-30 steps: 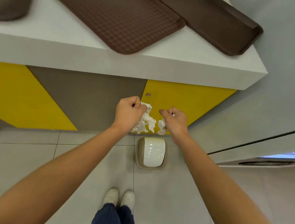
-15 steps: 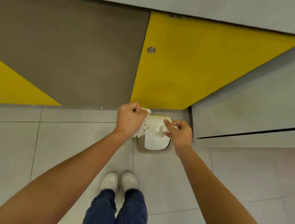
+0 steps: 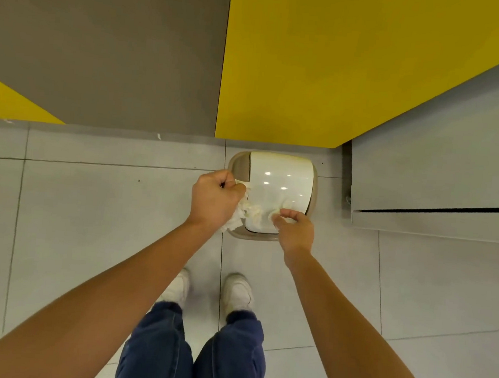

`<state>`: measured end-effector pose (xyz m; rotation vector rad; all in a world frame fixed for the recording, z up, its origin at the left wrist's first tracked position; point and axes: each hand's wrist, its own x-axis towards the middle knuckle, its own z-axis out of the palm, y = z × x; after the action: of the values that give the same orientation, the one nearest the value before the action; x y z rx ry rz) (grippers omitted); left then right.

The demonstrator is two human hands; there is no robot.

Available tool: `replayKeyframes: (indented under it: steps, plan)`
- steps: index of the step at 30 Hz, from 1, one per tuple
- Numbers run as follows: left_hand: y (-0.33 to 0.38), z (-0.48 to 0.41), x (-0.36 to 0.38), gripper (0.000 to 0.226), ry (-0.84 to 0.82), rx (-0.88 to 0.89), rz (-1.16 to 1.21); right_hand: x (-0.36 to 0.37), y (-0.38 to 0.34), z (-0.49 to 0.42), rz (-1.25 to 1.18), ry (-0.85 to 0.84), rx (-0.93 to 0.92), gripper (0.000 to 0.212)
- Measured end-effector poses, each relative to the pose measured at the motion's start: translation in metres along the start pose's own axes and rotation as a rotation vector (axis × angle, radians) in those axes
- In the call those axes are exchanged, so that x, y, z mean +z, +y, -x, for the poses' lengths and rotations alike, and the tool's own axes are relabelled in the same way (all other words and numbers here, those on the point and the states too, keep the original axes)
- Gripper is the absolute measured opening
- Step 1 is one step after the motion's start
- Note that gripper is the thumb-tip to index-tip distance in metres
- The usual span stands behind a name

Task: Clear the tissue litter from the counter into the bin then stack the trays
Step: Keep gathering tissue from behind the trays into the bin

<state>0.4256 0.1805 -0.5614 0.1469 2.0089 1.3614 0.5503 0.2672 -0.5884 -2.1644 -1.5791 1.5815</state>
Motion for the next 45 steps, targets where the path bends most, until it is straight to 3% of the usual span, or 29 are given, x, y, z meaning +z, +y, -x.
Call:
replayKeyframes:
  steps: [4,10,15,20,24,26,32,36,40,45]
  plan:
    - [-0.016,-0.002,0.008,0.041,0.015,-0.023,0.002,0.009,0.008,-0.013,-0.003,-0.029,0.061,0.019]
    - [-0.024,0.004,0.025,0.042,-0.001,-0.039,0.024,0.015,0.014,-0.026,0.068,-0.109,0.013,0.028]
    - [-0.024,0.014,0.052,0.044,-0.034,-0.037,0.036,0.0,0.012,-0.03,-0.037,-0.178,0.052,0.019]
    - [-0.034,0.015,0.084,0.047,-0.039,0.244,-0.179,-0.019,0.015,-0.036,-0.058,-0.183,0.018,0.019]
    - [-0.055,0.006,0.101,0.025,-0.237,0.511,-0.53,-0.028,0.017,-0.039,-0.082,-0.194,-0.005,0.022]
    - [-0.063,0.001,0.106,0.01,-0.337,0.493,-0.735,-0.032,0.017,-0.041,-0.086,-0.198,-0.02,0.027]
    - [-0.085,-0.014,0.122,0.036,-0.453,0.49,-1.199,-0.038,0.024,-0.042,-0.016,-0.211,-0.074,0.022]
    - [-0.095,-0.02,0.127,0.056,-0.495,0.423,-1.376,-0.036,0.03,-0.043,-0.005,-0.226,-0.076,0.035]
    - [-0.101,-0.026,0.132,0.051,-0.575,0.349,-1.407,-0.035,0.029,-0.043,-0.01,-0.243,-0.061,0.034]
    - [-0.094,-0.031,0.134,0.041,-0.5,0.152,-1.136,-0.033,0.026,-0.044,-0.009,-0.258,-0.035,0.016]
